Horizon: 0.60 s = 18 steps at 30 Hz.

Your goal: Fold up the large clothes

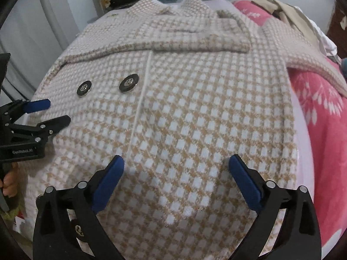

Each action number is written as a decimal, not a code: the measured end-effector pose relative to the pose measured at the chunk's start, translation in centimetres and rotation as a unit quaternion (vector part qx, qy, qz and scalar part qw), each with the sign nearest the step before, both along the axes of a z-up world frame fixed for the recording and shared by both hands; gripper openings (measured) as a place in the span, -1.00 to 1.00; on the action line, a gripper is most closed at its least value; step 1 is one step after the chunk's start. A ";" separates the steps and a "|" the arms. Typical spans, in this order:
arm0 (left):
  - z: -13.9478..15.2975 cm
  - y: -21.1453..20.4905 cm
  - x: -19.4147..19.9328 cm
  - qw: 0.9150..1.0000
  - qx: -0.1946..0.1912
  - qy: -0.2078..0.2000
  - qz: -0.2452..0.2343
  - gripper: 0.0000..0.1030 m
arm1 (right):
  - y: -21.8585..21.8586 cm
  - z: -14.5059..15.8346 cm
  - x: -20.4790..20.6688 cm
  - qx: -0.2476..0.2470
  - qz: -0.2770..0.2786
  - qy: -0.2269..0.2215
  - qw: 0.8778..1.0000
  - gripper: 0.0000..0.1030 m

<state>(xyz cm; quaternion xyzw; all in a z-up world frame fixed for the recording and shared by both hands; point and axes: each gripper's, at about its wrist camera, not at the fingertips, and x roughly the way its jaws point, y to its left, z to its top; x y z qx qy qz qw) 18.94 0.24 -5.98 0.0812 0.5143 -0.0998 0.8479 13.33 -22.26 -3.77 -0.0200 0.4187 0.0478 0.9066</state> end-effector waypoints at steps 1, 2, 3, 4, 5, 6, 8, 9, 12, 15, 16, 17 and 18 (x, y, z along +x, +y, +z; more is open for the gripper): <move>-0.2 0.4 0.1 1.000 -0.009 0.005 0.008 0.79 | -0.2 -0.1 0.0 0.005 0.001 0.001 1.000 0.84; -0.4 0.7 0.1 1.000 -0.018 0.010 0.016 0.85 | -0.4 -0.2 -0.1 0.009 0.002 0.001 1.000 0.84; -0.5 1.1 0.1 0.999 -0.027 0.014 0.025 0.89 | -0.5 -0.3 -0.2 0.009 0.003 -0.001 1.000 0.84; -0.5 1.2 0.0 0.999 -0.031 0.009 0.025 0.89 | -0.5 -0.3 -0.3 0.007 0.004 -0.001 1.000 0.84; -0.5 1.1 -0.1 0.999 -0.028 0.007 0.023 0.89 | -0.4 -0.4 -0.3 0.000 0.006 -0.001 1.000 0.84; -0.5 1.0 -0.3 1.000 -0.023 0.003 0.020 0.89 | -0.4 -0.4 -0.4 -0.004 0.007 0.000 1.000 0.84; -0.4 1.0 -0.5 1.000 -0.021 0.003 0.020 0.89 | -0.5 -0.5 -0.8 -0.005 0.007 -0.002 1.000 0.84; -0.4 1.0 -0.5 1.000 -0.020 0.006 0.020 0.89 | -0.5 -0.6 -1.0 -0.002 0.005 -0.002 1.000 0.84; -0.4 1.0 -0.1 1.000 -0.019 0.014 0.016 0.90 | -0.5 -0.6 -1.5 0.003 0.001 0.002 1.000 0.84; -0.6 0.9 0.0 1.000 -0.021 0.012 0.015 0.90 | -0.3 -0.6 -0.9 -0.001 0.000 0.006 1.000 0.84; -0.6 0.9 -0.2 1.000 -0.021 0.010 0.014 0.90 | -0.3 -0.6 -1.0 -0.001 0.000 0.003 1.000 0.85; -0.6 1.0 -0.2 1.000 -0.021 0.010 0.014 0.90 | -0.3 -0.7 -0.8 -0.001 0.000 0.003 1.000 0.85; -0.6 1.0 0.0 1.000 -0.021 0.011 0.015 0.90 | -0.3 -0.7 -0.5 -0.003 0.000 0.003 1.000 0.85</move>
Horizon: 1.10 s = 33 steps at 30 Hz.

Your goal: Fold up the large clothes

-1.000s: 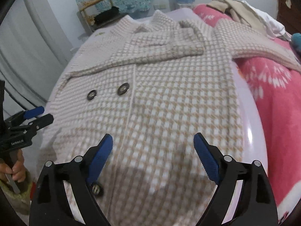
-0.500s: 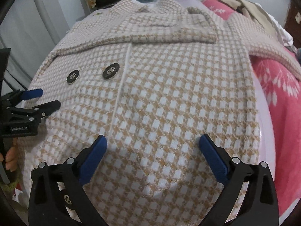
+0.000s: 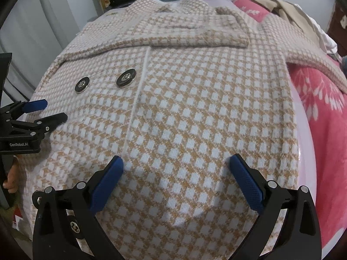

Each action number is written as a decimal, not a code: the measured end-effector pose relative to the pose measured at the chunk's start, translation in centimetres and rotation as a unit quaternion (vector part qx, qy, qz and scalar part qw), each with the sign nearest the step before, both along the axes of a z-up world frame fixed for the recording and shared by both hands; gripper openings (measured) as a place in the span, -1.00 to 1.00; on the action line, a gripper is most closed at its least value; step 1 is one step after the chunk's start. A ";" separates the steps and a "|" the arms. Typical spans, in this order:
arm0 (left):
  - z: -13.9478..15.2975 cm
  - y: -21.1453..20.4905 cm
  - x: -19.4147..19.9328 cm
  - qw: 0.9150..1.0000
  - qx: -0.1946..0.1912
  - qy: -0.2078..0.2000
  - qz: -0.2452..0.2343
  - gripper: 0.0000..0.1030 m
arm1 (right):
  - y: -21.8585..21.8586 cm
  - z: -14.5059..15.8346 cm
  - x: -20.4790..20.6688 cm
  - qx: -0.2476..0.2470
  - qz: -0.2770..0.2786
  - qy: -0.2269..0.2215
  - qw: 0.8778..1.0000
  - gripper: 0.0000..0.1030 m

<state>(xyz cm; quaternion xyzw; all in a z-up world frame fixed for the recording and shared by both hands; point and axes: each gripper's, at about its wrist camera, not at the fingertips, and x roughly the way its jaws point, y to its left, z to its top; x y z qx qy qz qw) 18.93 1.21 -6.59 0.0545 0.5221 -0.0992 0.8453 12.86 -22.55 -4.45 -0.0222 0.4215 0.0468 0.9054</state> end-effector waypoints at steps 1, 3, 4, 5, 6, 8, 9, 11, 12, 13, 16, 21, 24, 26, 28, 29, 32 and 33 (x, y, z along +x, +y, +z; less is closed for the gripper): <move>0.0 0.0 0.0 1.000 0.000 0.001 0.000 0.90 | 0.1 0.0 0.0 -0.002 -0.001 0.001 1.000 0.85; -0.1 0.0 0.0 1.000 0.001 0.005 0.000 0.90 | 0.2 -0.1 0.1 -0.003 -0.002 0.001 1.000 0.85; -0.1 0.0 0.0 1.000 0.001 0.007 0.000 0.90 | 0.2 -0.1 0.1 -0.003 -0.001 0.000 1.000 0.85; 0.0 0.0 0.1 1.000 0.001 0.007 -0.001 0.90 | 0.4 -0.2 0.0 -0.003 -0.002 -0.004 1.000 0.85; 0.0 0.0 0.1 1.000 0.001 0.006 -0.001 0.90 | 0.5 -0.2 -0.2 -0.004 -0.002 -0.007 1.000 0.85; 0.1 0.1 0.1 1.000 0.001 0.003 -0.003 0.90 | 0.5 -0.6 -0.4 -0.006 -0.003 -0.013 1.000 0.85; 0.1 0.1 0.2 1.000 0.000 0.000 -0.003 0.90 | 0.5 -0.7 -0.6 -0.006 -0.003 -0.015 1.000 0.85; 0.2 0.1 -0.1 1.000 0.000 -0.003 -0.004 0.90 | 0.6 -0.7 -0.7 -0.006 -0.005 -0.017 1.000 0.85; 0.2 0.1 -0.1 1.000 0.000 -0.004 -0.005 0.90 | 0.6 -0.7 -0.9 -0.006 -0.003 -0.018 1.000 0.85; 0.2 0.1 -0.1 1.000 0.000 -0.005 -0.009 0.90 | 0.6 -0.8 -1.0 -0.006 -0.003 -0.020 1.000 0.85; 0.1 0.1 -0.3 1.000 -0.003 -0.004 -0.015 0.90 | 0.7 -1.0 -1.5 -0.008 -0.003 -0.024 1.000 0.85; 1.5 0.5 -0.2 1.000 -0.007 -0.023 -0.020 0.90 | 0.6 -1.0 -2.0 -0.006 0.001 -0.023 1.000 0.84; 3.7 1.0 0.1 0.997 -0.015 -0.067 -0.023 0.89 | -0.4 -0.1 -2.2 0.017 0.004 -0.020 1.000 0.84; 4.9 1.2 0.9 0.996 -0.017 -0.089 -0.020 0.89 | -1.8 1.4 -2.5 0.042 0.001 -0.034 0.999 0.84; 5.9 1.4 2.5 0.994 -0.008 -0.107 -0.010 0.89 | -4.1 3.5 -2.5 0.064 -0.013 -0.056 0.996 0.84; 6.2 1.6 3.2 0.994 -0.008 -0.112 -0.007 0.89 | -5.4 4.5 -2.4 0.073 -0.024 -0.069 0.995 0.84; 6.9 1.8 5.7 0.991 -0.010 -0.133 0.007 0.90 | -9.8 7.1 -1.7 0.095 -0.062 -0.095 0.989 0.84; 6.9 1.9 6.6 0.991 -0.011 -0.135 0.011 0.89 | -11.5 7.9 -1.2 0.103 -0.079 -0.102 0.986 0.84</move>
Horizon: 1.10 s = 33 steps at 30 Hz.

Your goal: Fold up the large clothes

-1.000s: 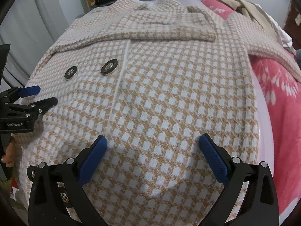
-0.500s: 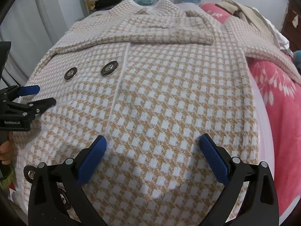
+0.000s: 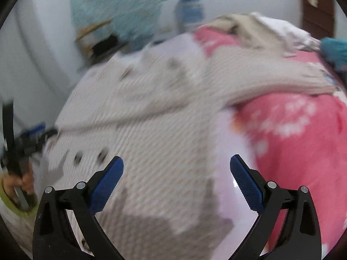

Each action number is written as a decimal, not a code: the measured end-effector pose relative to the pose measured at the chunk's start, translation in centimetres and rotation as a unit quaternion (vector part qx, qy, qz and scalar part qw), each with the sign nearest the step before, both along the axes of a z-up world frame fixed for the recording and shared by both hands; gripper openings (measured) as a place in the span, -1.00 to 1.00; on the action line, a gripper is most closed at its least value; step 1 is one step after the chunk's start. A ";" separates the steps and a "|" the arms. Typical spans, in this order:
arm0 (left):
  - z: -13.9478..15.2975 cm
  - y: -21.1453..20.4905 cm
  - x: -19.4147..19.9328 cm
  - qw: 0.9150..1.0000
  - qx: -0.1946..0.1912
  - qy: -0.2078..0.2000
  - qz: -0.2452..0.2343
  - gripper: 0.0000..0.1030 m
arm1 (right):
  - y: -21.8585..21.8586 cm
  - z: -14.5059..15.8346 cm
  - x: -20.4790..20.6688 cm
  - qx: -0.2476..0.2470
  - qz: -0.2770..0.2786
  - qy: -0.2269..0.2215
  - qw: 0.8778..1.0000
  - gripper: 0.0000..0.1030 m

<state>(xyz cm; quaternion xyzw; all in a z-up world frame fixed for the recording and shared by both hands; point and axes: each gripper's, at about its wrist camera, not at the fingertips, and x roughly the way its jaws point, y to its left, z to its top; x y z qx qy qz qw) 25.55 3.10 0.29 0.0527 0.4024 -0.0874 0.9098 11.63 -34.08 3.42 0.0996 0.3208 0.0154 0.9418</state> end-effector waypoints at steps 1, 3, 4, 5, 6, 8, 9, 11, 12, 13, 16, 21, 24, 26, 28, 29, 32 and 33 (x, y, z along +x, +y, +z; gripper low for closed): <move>-0.1 0.0 1.1 1.000 0.000 -0.001 0.004 0.89 | -1.6 0.8 0.5 0.008 -0.015 -0.005 1.000 0.84; -0.4 -0.2 2.6 1.000 0.005 0.003 0.008 0.90 | -6.2 2.0 1.9 0.027 -0.059 -0.011 0.998 0.84; -0.6 -0.4 3.5 1.000 0.011 0.007 0.012 0.89 | -7.7 2.2 2.5 0.031 -0.075 -0.010 0.997 0.84; -0.7 -0.4 4.0 1.000 0.014 0.009 0.013 0.89 | -10.6 2.6 3.4 0.035 -0.102 -0.009 0.994 0.84; -0.8 -0.5 4.4 1.000 0.014 0.010 0.012 0.90 | -12.6 2.8 4.0 0.040 -0.120 -0.007 0.992 0.81; -1.1 -0.9 5.4 1.000 0.016 0.009 0.009 0.89 | -16.9 2.8 5.4 0.068 -0.153 0.002 0.986 0.72; -1.2 -1.1 6.0 1.000 0.019 0.008 0.008 0.89 | -19.2 2.6 6.0 0.088 -0.171 0.005 0.981 0.66; -1.6 -1.1 6.3 1.000 0.020 0.008 0.008 0.89 | -24.5 2.0 7.2 0.145 -0.213 0.012 0.966 0.55; -1.9 -1.1 6.7 1.000 0.020 0.009 0.008 0.89 | -26.1 1.9 7.7 0.166 -0.224 0.014 0.960 0.48; -2.1 -1.1 7.1 1.000 0.021 0.012 0.010 0.88 | -28.6 1.4 8.2 0.195 -0.248 0.016 0.949 0.42; -2.9 -1.0 8.0 0.999 0.023 0.024 0.014 0.77 | -33.2 0.0 8.8 0.236 -0.301 0.021 0.924 0.36; -4.5 -0.5 8.9 0.998 0.027 0.052 0.022 0.65 | -36.3 -1.8 10.2 0.276 -0.329 0.023 0.903 0.23; -5.2 0.1 9.2 0.997 0.021 0.065 0.030 0.61 | -36.8 -2.2 10.9 0.270 -0.341 0.028 0.900 0.19; -5.4 0.3 9.3 0.997 0.014 0.068 0.032 0.61 | -37.1 -2.5 11.3 0.268 -0.348 0.027 0.898 0.16; -5.5 0.4 9.3 0.997 0.015 0.067 0.033 0.61 | -37.3 -2.6 11.7 0.263 -0.353 0.027 0.898 0.10; -5.6 0.4 9.3 0.997 0.016 0.068 0.033 0.61 | -37.1 -2.4 11.7 0.257 -0.354 0.029 0.899 0.07; -5.6 0.4 9.4 0.997 0.017 0.068 0.032 0.61 | -36.8 -1.8 12.0 0.238 -0.352 0.029 0.905 -0.30; -5.6 0.4 9.4 0.997 0.017 0.068 0.032 0.61 | -36.7 -1.5 12.0 0.234 -0.352 0.028 0.906 -0.50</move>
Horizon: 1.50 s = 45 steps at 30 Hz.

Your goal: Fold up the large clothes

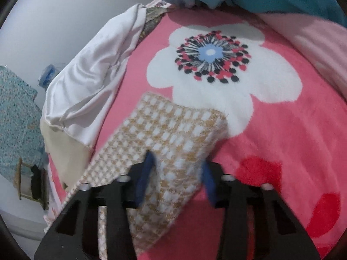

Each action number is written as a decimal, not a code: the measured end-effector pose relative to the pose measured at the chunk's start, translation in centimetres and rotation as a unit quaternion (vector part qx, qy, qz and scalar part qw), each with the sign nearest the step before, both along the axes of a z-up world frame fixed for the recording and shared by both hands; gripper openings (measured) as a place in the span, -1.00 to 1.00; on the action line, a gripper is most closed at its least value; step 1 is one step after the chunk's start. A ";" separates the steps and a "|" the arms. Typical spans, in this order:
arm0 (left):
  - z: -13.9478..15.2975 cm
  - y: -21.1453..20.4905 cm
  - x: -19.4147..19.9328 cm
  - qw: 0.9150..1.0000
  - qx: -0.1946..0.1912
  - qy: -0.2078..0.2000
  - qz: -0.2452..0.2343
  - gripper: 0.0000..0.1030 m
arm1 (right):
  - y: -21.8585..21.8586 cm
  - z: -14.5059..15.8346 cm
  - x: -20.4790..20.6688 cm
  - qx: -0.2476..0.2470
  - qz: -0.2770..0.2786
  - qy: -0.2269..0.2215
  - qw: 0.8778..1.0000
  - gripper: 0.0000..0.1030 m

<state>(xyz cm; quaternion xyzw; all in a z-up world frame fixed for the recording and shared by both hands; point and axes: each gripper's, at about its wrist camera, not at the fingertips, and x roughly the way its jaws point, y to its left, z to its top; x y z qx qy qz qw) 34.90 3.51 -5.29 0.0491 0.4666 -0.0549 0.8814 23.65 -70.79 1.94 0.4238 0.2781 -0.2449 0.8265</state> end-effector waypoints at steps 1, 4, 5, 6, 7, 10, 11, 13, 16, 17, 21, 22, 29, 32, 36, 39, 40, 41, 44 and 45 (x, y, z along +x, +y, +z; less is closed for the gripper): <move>0.0 0.0 0.0 1.000 -0.001 0.000 0.000 0.61 | 0.1 0.4 0.0 -0.006 0.000 0.001 1.000 -0.54; -0.1 0.1 -0.1 1.000 -0.001 -0.003 0.000 0.61 | 0.9 2.3 -0.9 -0.033 -0.001 -0.005 0.999 -0.60; -0.2 0.1 -0.1 1.000 0.001 -0.004 -0.001 0.61 | 1.5 3.5 -1.3 -0.049 0.000 -0.010 0.999 -0.61; -0.2 0.1 -0.1 1.000 0.002 -0.006 -0.001 0.61 | 2.1 4.8 -1.6 -0.064 0.003 -0.015 0.998 -0.62; -0.2 0.1 -0.3 1.000 0.002 -0.007 0.000 0.61 | 2.7 5.8 -1.9 -0.078 0.006 -0.019 0.997 -0.62; -0.1 0.3 -0.4 1.000 -0.001 -0.006 0.003 0.59 | 5.5 10.2 -3.2 -0.132 0.025 -0.041 0.990 -0.63; 0.0 0.4 -0.4 1.000 -0.003 -0.005 0.004 0.57 | 7.0 12.2 -3.5 -0.154 0.036 -0.053 0.986 -0.63; 0.4 0.6 -0.5 1.000 -0.010 -0.005 0.007 0.50 | 9.5 15.2 -4.1 -0.187 0.055 -0.070 0.978 -0.63; 1.3 1.4 -1.3 0.999 -0.028 -0.009 0.014 0.41 | 14.7 20.3 -4.5 -0.234 0.098 -0.109 0.961 -0.64; 1.7 1.6 -1.6 0.999 -0.034 -0.012 0.015 0.39 | 16.6 21.6 -4.6 -0.249 0.112 -0.118 0.955 -0.64; 3.7 2.8 -3.5 0.998 -0.055 -0.032 0.014 0.23 | 24.4 25.7 -3.7 -0.296 0.175 -0.149 0.927 -0.65; 4.2 3.2 -4.1 0.997 -0.060 -0.037 0.013 0.22 | 26.8 26.5 -3.5 -0.305 0.196 -0.159 0.919 -0.65; 6.6 6.2 -7.4 0.993 -0.100 -0.057 0.016 0.13 | 42.5 27.5 -2.1 -0.330 0.346 -0.203 0.855 -0.66; 7.0 7.3 -8.6 0.992 -0.113 -0.057 0.016 0.13 | 50.2 24.9 -1.0 -0.314 0.452 -0.195 0.812 -0.27; 6.9 8.6 -9.9 0.990 -0.131 -0.052 0.010 0.13 | 56.0 20.2 0.0 -0.290 0.550 -0.159 0.767 0.51; 6.9 9.2 -10.5 0.988 -0.146 -0.053 -0.002 0.13 | 55.7 17.7 0.7 -0.299 0.555 -0.138 0.764 0.53; 6.9 9.2 -10.4 0.987 -0.150 -0.053 -0.007 0.13 | 55.4 17.2 0.9 -0.299 0.549 -0.133 0.769 0.54; 6.9 9.2 -10.2 0.987 -0.154 -0.053 -0.012 0.13 | 53.7 16.5 1.7 -0.293 0.537 -0.121 0.782 0.54; 7.1 8.8 -8.9 0.985 -0.162 -0.055 -0.027 0.13 | 48.8 14.7 3.1 -0.266 0.497 -0.091 0.821 0.54; 7.1 8.6 -8.0 0.984 -0.169 -0.053 -0.031 0.13 | 47.3 14.0 3.6 -0.256 0.481 -0.081 0.835 0.54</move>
